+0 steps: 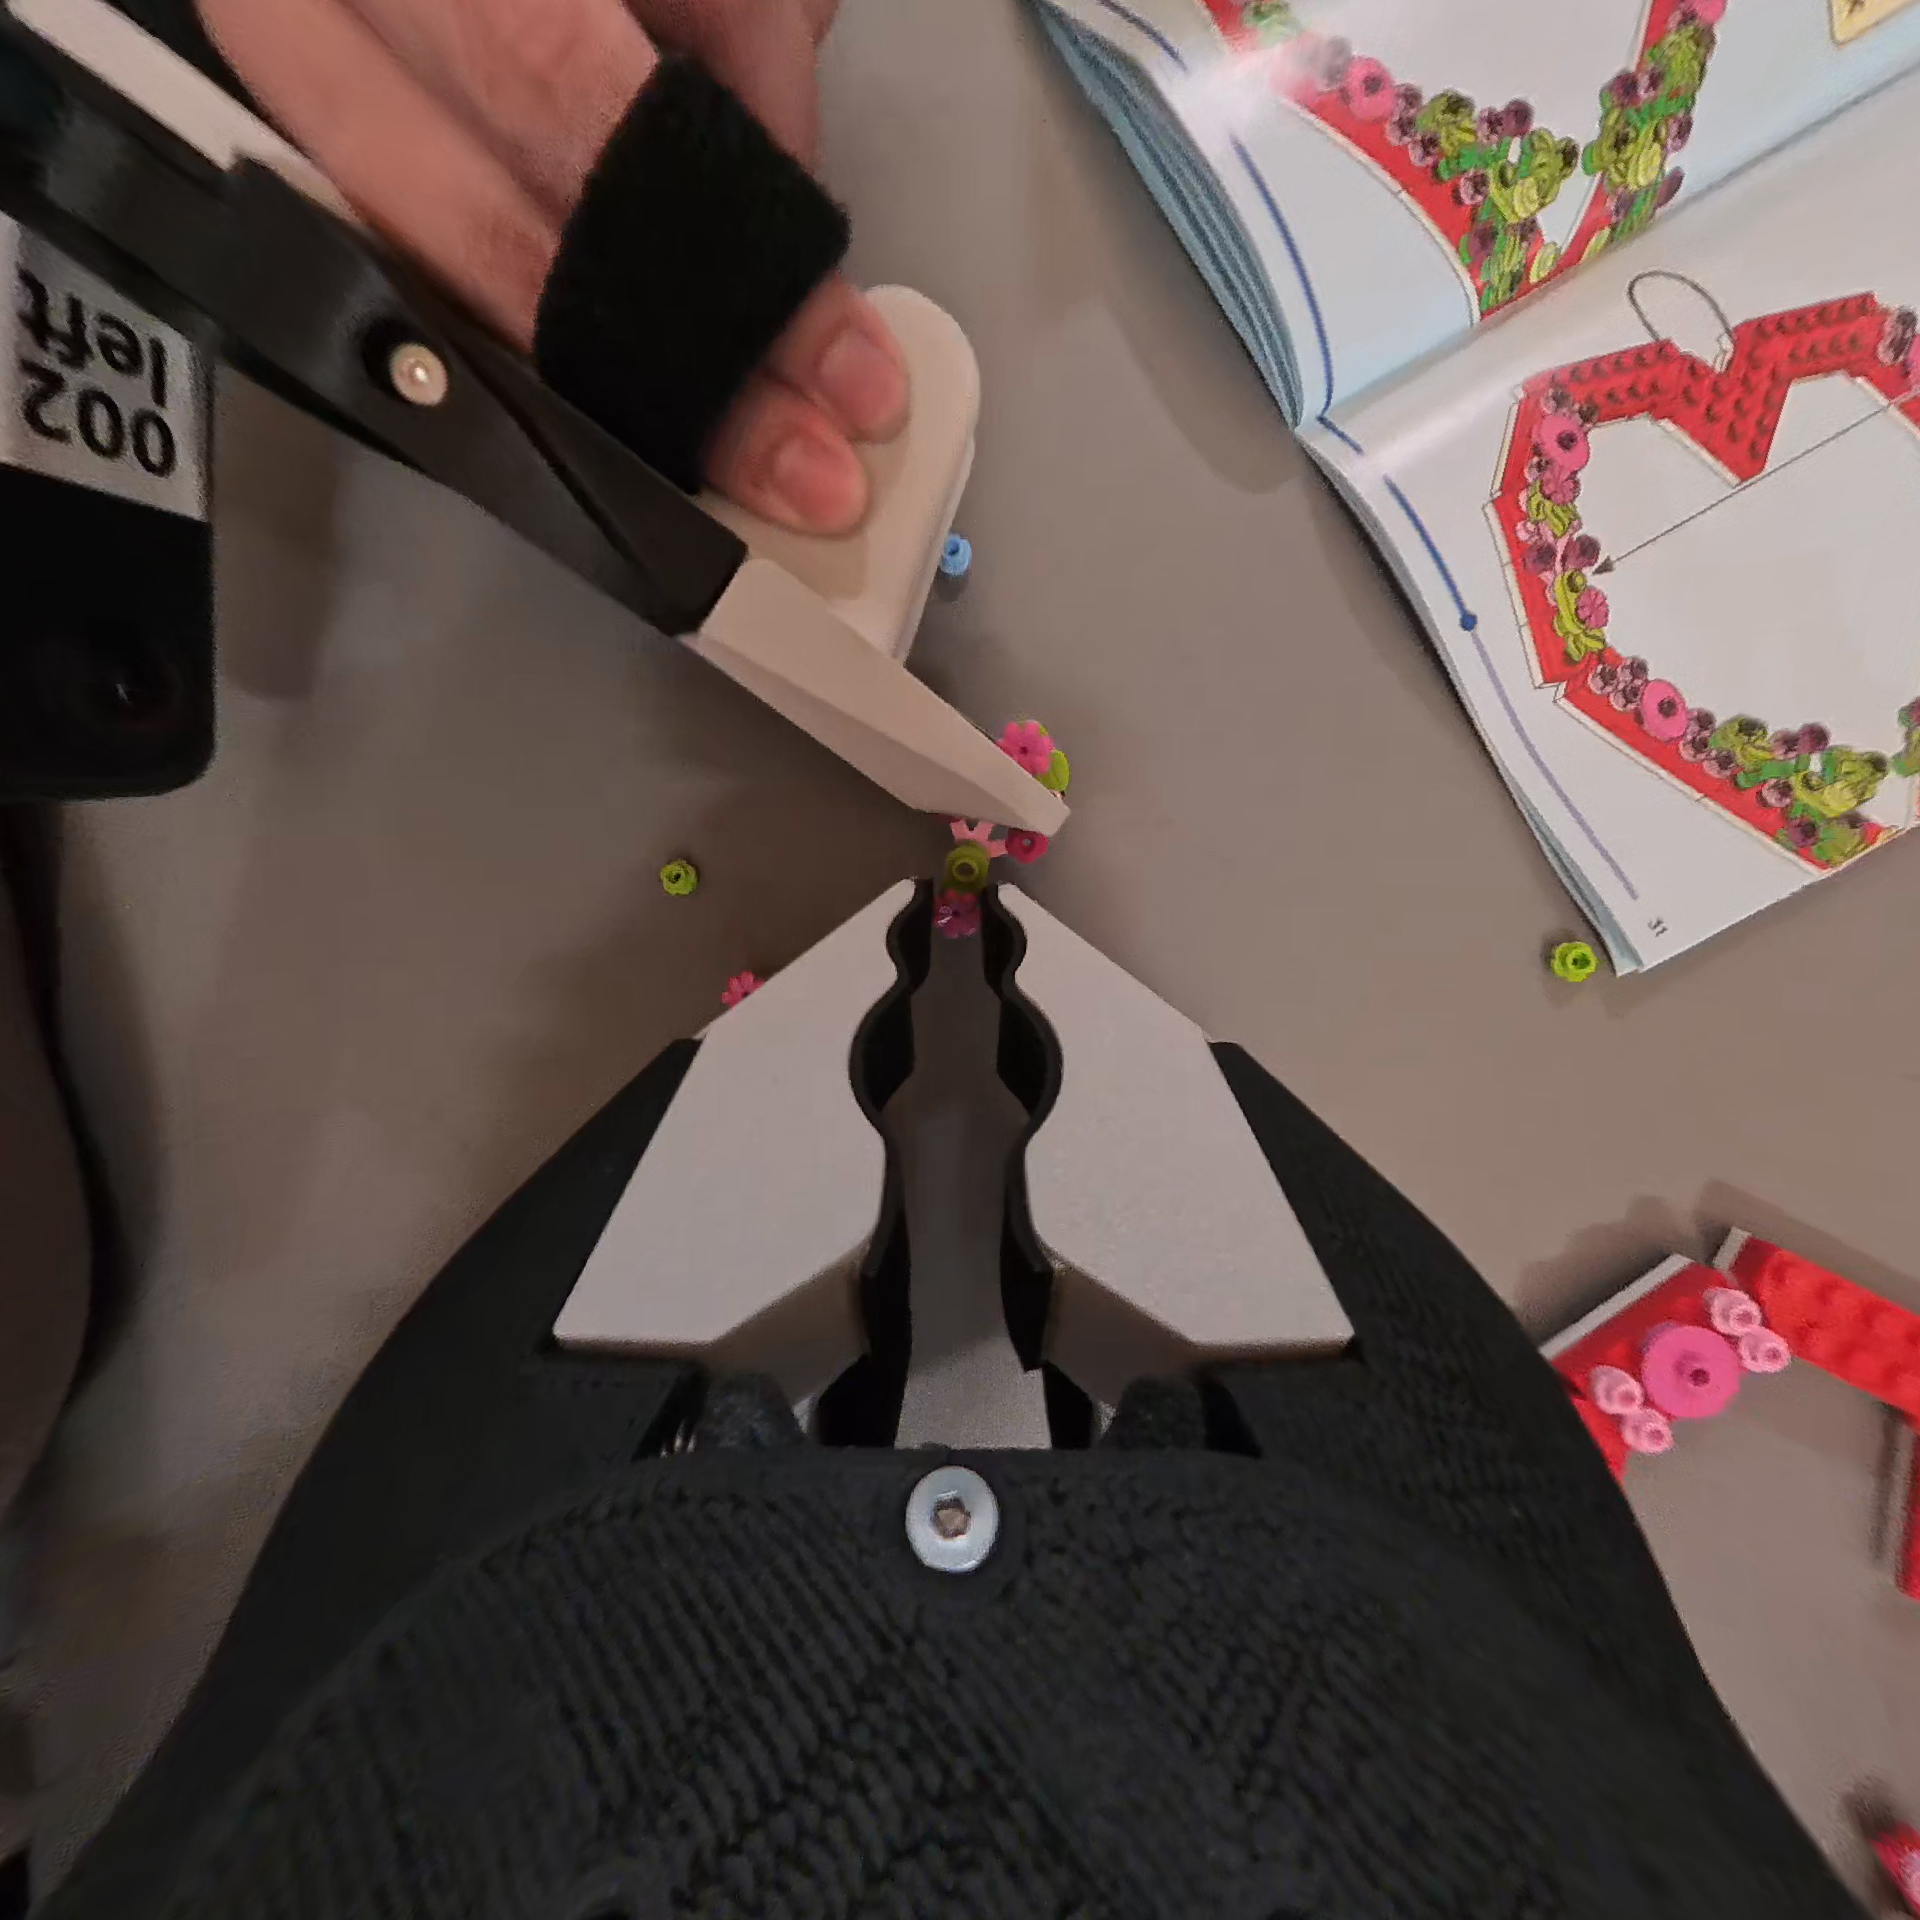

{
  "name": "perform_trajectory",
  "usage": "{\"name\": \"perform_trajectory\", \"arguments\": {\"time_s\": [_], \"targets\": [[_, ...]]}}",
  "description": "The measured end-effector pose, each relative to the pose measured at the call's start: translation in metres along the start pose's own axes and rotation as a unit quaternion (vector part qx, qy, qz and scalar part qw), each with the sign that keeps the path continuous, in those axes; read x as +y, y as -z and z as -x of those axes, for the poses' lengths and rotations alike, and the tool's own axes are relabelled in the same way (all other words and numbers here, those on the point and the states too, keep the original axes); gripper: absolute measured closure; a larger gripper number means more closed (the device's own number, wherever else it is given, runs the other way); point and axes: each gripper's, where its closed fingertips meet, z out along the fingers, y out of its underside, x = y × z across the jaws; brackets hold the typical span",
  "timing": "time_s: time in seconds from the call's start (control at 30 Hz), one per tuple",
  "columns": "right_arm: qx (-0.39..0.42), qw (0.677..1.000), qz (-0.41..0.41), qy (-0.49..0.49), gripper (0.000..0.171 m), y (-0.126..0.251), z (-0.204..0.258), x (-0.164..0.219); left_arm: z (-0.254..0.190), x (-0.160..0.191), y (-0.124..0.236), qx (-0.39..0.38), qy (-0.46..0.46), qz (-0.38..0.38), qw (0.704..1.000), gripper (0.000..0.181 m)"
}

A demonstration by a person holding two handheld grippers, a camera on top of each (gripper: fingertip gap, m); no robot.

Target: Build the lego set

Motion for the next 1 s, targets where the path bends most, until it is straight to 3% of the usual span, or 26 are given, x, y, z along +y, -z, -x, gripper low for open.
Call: {"name": "perform_trajectory", "arguments": {"time_s": [1.0], "targets": [[0.006, 0.999, -0.001, -0.035, 0.163, 0.004, 0.0042, 0.0024, -0.0003, -0.0042, -0.0003, 0.004, 0.014, -0.01, 1.0, 0.176]]}}
